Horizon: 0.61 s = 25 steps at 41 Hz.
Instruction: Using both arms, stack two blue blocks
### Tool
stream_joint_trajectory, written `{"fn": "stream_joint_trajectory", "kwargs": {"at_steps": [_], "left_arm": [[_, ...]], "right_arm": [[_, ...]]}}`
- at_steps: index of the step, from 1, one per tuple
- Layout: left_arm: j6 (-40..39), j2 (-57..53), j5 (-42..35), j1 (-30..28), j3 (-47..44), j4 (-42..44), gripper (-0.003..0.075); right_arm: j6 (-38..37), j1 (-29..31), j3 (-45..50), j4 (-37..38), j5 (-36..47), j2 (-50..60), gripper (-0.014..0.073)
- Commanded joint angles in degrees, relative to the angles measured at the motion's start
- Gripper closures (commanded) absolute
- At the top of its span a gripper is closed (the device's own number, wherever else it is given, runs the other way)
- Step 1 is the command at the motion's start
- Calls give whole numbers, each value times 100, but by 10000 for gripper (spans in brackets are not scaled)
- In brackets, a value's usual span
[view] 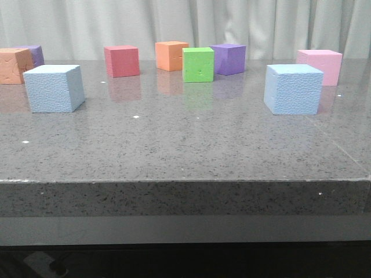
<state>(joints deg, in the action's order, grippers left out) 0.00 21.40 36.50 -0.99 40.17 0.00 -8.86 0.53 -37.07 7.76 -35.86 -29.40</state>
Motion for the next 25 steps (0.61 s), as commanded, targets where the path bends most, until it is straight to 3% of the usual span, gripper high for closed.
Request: {"fn": "stream_joint_trajectory", "kwargs": {"at_steps": [1,3,7,19,25], "left_arm": [[0,101,-444,-2,147,0,454],[0,101,-453,-2,147,0,307],[0,101,-453,-2,147,0,182],[0,101,-453,-2,147,0,243],[0,101,-453,-2,147,0,281]], "right_arm": [[27,3,-198,104,401,-76,256],[27,3,-198,104,401,-76,145],[27,3,-198,104,407,-76,28],[27,3,-198,93,412,-76,20],[27,3,-198,-331,511,-79,20]]}}
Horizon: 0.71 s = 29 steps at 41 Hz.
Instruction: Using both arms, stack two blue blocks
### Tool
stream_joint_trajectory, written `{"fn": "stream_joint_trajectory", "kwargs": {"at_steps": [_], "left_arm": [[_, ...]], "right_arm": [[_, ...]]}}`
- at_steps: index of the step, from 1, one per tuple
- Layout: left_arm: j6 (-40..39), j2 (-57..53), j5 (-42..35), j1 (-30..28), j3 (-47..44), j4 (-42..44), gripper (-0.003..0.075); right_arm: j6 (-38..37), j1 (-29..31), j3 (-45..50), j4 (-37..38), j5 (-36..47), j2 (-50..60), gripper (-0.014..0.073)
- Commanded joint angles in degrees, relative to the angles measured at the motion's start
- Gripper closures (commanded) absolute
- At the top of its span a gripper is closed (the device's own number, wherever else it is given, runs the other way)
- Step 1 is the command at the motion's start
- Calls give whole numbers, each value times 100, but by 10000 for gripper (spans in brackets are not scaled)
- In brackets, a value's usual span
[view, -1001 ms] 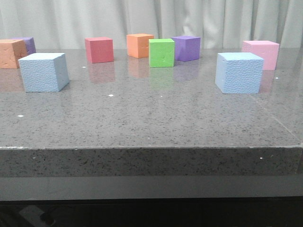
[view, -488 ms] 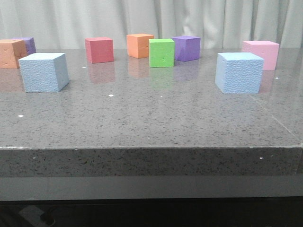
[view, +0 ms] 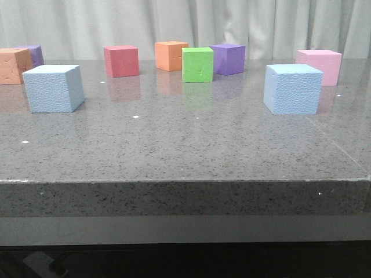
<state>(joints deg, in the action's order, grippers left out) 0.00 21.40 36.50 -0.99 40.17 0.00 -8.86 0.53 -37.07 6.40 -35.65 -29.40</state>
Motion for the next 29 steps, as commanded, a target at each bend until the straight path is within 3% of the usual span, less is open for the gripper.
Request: {"fn": "stream_joint_trajectory", "kwargs": {"at_steps": [1,10,19,29], "left_arm": [[0,101,-453,-2,147,0,285],[0,101,-453,84,147,0,333],[0,101,-453,490,147,0,376],[0,101,-453,547,147,0,409]], "right_arm": [[27,3,-198,-247,490,-87,20],[257,-7,-501,-773,-53,-336,20],[1577,-130,-1296,-1911,-918,-1288,-52],[1982,-977,-2273,-2117,-1697,-2726,-52]]}}
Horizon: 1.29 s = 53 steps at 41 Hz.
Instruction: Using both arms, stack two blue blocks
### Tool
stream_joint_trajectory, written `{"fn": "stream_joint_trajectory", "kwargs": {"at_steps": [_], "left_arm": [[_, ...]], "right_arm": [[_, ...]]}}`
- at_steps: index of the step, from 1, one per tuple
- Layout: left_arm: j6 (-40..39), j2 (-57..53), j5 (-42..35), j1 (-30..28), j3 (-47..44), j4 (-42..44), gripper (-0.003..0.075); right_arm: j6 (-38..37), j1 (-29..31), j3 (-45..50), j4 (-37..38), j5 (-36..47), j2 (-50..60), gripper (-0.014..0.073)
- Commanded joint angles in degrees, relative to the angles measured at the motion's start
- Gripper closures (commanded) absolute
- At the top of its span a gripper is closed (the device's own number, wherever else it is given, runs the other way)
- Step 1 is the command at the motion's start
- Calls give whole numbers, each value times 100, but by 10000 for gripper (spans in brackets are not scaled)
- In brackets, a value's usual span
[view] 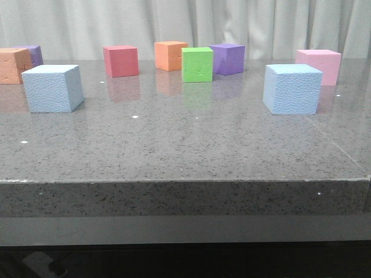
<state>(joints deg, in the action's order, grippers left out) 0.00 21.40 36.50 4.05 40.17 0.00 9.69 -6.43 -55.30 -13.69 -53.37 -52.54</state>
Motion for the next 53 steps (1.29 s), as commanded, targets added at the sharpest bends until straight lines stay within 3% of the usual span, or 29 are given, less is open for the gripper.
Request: {"fn": "stream_joint_trajectory", "kwargs": {"at_steps": [1,7,16,20,34,40,53], "left_arm": [[0,101,-453,42,147,0,409],[0,101,-453,42,147,0,409],[0,101,-453,42,147,0,409],[0,101,-453,42,147,0,409],[0,101,-453,42,147,0,409],[0,101,-453,42,147,0,409],[0,101,-453,42,147,0,409]], "right_arm": [[112,-379,-576,-91,32,-532,-52],[-589,-1106,-1267,477,-75,-1468,-52],[-2915,-2037,-2300,3259,-265,-2559,-52],[-3577,-2101,-2570,3800,-194,-2890,-52],[-4277,-1682,-3042,3328,631,-3521,-52],[-4277,-1446,-3042,2937,779,-3658,-52],[-4277,-1407,-3042,2988,797,-4049,-52]]}}
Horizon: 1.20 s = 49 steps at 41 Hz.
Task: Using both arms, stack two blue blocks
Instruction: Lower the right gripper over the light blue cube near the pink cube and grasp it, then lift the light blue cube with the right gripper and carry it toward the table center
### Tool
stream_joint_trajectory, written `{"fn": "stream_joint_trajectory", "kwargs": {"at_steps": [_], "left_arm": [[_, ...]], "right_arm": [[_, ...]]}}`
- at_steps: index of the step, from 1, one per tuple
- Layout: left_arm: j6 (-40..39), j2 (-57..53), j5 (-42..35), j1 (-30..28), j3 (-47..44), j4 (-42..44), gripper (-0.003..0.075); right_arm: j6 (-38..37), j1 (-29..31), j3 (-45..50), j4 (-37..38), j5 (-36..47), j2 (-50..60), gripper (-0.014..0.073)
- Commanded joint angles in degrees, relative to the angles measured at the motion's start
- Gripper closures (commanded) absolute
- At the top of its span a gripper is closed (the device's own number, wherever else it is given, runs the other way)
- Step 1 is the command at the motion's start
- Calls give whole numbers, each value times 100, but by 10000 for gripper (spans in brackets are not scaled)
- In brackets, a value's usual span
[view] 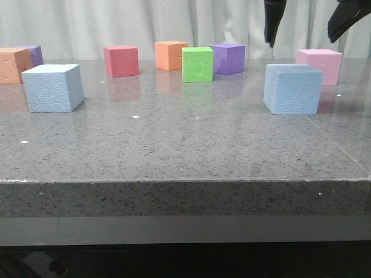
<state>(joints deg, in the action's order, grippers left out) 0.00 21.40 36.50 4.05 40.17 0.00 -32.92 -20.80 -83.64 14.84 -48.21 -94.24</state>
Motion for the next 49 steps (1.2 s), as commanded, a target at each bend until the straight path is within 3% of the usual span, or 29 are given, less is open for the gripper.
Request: {"fn": "stream_joint_trajectory", "kwargs": {"at_steps": [1,16,22,26,37,49], "left_arm": [[0,101,-453,42,147,0,409],[0,101,-453,42,147,0,409],[0,101,-453,42,147,0,409],[0,101,-453,42,147,0,409],[0,101,-453,42,147,0,409],[0,101,-453,42,147,0,409]], "right_arm": [[-16,30,-208,150,281,77,-52],[-16,30,-208,180,286,-512,-41],[-16,30,-261,86,268,-504,131],[-16,30,-403,-19,118,-498,199],[20,-221,-1147,-272,-895,-486,202],[-245,-990,-1689,-243,-761,-665,202]]}}
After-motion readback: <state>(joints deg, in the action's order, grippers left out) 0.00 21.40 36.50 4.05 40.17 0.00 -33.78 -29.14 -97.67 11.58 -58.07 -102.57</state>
